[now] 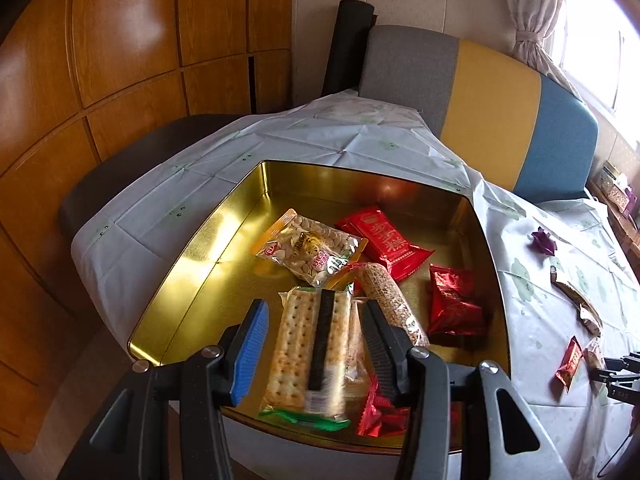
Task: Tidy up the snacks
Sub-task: 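Lower the cracker pack into the tin with the left tool and release, then carry the white BA ZHEN packet with the right tool into the tin and release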
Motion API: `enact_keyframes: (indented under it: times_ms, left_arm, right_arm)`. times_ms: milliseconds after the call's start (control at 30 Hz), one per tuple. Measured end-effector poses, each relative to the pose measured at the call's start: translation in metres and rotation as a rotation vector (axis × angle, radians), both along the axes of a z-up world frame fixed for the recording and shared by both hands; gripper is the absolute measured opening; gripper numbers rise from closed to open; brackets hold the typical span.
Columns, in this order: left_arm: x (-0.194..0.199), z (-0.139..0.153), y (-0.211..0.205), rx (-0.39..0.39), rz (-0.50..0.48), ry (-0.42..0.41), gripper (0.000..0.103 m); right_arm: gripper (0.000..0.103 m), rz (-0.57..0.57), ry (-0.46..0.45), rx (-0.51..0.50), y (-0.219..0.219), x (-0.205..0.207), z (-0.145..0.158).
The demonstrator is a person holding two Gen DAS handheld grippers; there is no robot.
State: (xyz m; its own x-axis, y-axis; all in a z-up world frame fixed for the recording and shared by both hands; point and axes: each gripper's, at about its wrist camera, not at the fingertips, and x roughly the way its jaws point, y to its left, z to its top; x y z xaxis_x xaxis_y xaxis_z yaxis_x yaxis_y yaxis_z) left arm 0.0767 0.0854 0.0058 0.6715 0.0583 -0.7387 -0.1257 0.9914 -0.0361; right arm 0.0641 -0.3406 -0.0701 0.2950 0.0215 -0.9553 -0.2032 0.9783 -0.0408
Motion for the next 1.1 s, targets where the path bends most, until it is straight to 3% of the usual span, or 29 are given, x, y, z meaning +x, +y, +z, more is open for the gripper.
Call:
enact_keyframes:
  times_ms: [1100]
  left_arm:
    - [-0.025,0.018,-0.032,0.009,-0.149,-0.063,0.049]
  right_arm:
    - [0.036,0.012,-0.010,-0.015,0.001,0.000,-0.001]
